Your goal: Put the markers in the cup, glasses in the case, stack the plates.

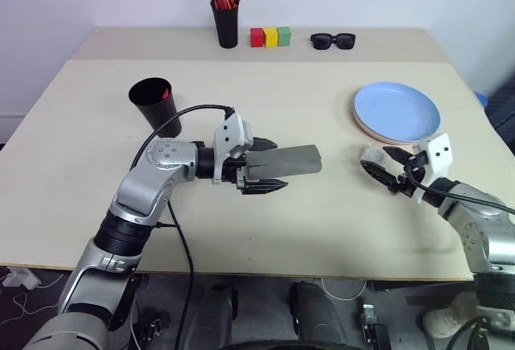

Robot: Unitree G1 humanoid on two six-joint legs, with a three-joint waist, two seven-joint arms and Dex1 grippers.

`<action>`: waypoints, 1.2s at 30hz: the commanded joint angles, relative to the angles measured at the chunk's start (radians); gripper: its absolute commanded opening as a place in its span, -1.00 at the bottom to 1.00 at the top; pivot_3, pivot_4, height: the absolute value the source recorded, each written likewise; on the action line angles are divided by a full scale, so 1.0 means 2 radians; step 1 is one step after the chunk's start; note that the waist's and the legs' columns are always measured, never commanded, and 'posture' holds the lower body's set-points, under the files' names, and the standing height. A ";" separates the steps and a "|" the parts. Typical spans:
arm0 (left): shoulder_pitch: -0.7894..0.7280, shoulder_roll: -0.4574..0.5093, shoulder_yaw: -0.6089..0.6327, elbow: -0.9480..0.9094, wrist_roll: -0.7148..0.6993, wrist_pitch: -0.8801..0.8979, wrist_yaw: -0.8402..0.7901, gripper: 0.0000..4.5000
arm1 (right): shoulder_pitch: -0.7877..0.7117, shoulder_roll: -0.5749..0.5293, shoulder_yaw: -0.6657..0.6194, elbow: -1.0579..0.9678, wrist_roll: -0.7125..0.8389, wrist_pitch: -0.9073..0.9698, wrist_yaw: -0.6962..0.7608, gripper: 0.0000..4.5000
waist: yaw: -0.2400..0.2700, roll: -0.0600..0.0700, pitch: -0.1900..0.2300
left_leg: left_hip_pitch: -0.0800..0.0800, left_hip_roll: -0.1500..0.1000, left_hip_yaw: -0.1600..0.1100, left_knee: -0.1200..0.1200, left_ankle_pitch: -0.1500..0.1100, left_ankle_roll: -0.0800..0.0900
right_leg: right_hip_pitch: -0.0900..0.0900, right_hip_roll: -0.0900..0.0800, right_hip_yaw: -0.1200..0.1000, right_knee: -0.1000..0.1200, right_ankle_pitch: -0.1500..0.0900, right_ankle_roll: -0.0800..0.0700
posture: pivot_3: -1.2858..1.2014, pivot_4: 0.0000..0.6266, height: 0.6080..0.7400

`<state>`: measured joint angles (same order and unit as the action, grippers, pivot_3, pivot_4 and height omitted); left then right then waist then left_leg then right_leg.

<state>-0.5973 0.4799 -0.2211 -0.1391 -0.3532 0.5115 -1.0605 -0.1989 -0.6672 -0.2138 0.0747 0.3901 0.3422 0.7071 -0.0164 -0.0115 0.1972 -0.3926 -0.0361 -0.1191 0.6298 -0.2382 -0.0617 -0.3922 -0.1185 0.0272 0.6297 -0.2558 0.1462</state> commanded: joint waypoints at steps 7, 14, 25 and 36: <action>0.011 0.018 0.021 -0.040 -0.010 0.009 0.021 1.00 | -0.063 0.010 0.023 0.107 -0.058 -0.066 -0.008 -0.24 | -0.001 0.000 0.000 | 0.000 0.000 0.000 0.000 0.000 0.000 | 0.000 0.000 0.000 0.000 0.000 0.000 | 0.03 -0.52 1.00; 0.017 0.020 0.021 -0.045 -0.013 0.011 0.029 1.00 | -0.052 0.011 0.013 0.072 -0.077 -0.080 -0.035 -0.99 | -0.001 0.000 0.000 | 0.000 0.000 0.000 0.000 0.000 0.000 | 0.000 0.000 0.000 0.000 0.000 0.000 | 0.03 -0.52 1.00; 0.009 0.014 0.021 -0.035 -0.013 0.007 0.037 1.00 | -0.157 0.025 -0.033 0.120 -0.067 -0.150 -0.085 -0.99 | -0.003 0.000 0.000 | 0.000 0.000 0.000 0.000 0.000 0.000 | 0.000 0.000 0.000 0.000 0.000 0.000 | 0.03 -0.52 1.00; 0.033 0.016 0.038 -0.056 -0.013 0.020 0.077 1.00 | -0.315 0.016 0.018 0.483 -0.159 -0.332 -0.092 -0.15 | -0.007 0.000 0.000 | 0.000 0.000 0.000 -0.002 0.000 0.000 | -0.001 0.000 0.000 0.000 0.000 0.000 | 0.03 -0.52 1.00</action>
<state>-0.5371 0.5085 -0.1741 -0.2074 -0.3665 0.5452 -0.9214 -0.7862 -0.6099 -0.1766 1.0115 0.0888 -0.2609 0.5265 -0.0296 -0.0109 0.1980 -0.3929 -0.0362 -0.1189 0.6266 -0.2380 -0.0621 -0.3941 -0.1185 0.0275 0.6292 -0.2558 0.1461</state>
